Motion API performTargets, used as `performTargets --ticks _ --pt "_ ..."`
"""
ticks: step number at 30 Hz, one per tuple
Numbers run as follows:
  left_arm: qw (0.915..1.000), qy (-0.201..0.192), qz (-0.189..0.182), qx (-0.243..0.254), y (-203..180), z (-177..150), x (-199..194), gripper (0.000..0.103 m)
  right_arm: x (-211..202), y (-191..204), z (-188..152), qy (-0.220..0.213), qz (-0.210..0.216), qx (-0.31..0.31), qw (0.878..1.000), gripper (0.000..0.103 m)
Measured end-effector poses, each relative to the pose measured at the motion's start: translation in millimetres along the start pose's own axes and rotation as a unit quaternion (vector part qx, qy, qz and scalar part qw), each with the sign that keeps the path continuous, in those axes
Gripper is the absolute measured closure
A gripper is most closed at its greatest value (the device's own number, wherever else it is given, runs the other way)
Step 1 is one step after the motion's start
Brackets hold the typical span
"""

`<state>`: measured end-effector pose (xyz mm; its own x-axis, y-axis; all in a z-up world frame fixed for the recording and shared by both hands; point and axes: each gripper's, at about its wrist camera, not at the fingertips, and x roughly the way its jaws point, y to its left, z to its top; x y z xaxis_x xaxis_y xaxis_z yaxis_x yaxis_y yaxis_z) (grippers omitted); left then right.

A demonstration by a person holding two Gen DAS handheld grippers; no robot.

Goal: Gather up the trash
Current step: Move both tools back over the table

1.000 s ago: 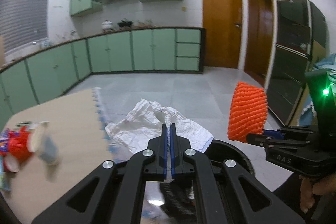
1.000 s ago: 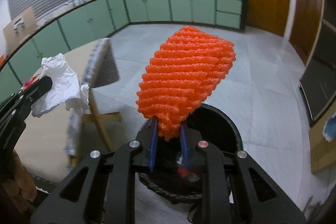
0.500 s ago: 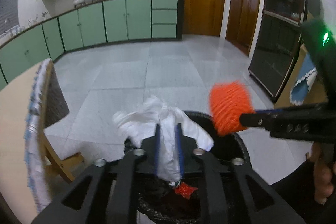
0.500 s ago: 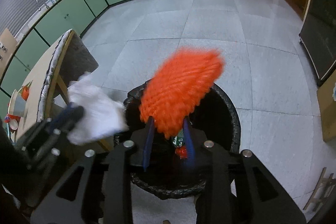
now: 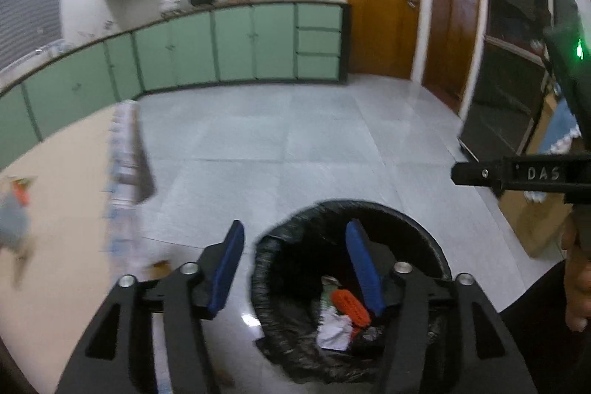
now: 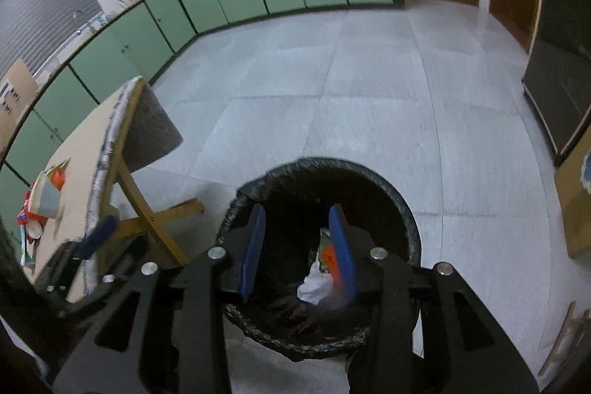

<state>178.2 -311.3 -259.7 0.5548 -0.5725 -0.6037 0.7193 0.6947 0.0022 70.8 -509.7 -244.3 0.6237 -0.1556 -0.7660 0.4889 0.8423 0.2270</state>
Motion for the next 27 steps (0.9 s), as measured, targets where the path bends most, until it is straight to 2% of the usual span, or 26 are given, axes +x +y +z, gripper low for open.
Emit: performTargets --ticks 6,9,12,16,22,27 --pt "0.9951 -0.039 0.082 -0.037 64.9 -0.6 -70.7 0.029 -21.7 59.9 -0.4 -0.031 0.030 -0.047 0.998 0.062" --pt "0.9874 -0.054 0.139 -0.054 102.8 -7.2 -102.9 0.022 -28.4 99.7 -6.7 -0.045 0.050 -0.084 0.994 0.058" --pt "0.9782 -0.059 0.187 -0.069 137.1 -19.1 -130.4 0.021 -31.0 138.0 -14.4 -0.055 0.067 -0.116 0.989 0.054" --pt "0.9635 -0.066 0.241 -0.095 178.9 -39.1 -162.9 0.017 -27.3 192.3 -24.6 -0.051 0.099 -0.152 0.982 0.053" --pt "0.9461 -0.067 0.291 -0.126 236.0 -62.9 -194.2 0.017 -20.4 270.0 -39.2 -0.052 0.135 -0.199 0.969 0.050" --pt "0.9373 -0.067 0.309 -0.146 270.2 -83.5 -211.3 0.017 -8.0 318.7 -47.1 -0.057 0.143 -0.222 0.963 0.045"
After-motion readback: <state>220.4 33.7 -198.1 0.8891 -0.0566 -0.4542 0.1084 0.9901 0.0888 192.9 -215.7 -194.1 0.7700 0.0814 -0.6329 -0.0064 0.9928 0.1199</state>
